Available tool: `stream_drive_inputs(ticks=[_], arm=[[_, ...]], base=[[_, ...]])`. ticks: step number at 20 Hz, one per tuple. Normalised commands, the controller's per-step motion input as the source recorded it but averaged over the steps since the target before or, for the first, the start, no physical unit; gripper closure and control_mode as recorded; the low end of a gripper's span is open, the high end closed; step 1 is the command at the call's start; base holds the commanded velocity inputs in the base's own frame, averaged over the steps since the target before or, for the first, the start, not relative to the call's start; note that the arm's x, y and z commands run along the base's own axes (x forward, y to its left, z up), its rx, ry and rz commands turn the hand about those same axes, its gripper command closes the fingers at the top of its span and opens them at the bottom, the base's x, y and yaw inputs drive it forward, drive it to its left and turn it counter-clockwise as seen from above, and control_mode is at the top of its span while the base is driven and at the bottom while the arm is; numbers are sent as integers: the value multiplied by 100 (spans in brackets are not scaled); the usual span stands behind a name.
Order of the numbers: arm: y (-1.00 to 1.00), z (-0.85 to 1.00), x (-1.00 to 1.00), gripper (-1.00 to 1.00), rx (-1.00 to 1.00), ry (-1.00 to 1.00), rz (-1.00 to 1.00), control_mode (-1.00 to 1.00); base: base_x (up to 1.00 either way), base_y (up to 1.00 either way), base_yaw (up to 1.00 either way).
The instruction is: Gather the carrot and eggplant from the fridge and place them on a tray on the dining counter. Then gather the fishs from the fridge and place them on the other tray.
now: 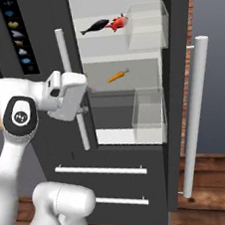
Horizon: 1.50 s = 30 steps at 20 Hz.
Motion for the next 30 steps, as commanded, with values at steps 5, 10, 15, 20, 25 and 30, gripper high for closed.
stream_drive_inputs(ticks=[5, 10, 15, 20, 25, 30], arm=[[88, -10, -1, -100, 22, -10, 1, -100], [59, -5, 12, -100, 26, -12, 10, -100], [10, 0, 38, -100, 32, -24, 16, -100], [0, 16, 36, -100, 27, -12, 16, -100], [9, 23, 35, -100, 20, -1, 17, -100], [11, 14, 39, -100, 16, 0, 21, -100]], base=[[0, 0, 0], [0, 0, 0], [0, 0, 0], [0, 0, 0], [0, 0, 0], [0, 0, 0]])
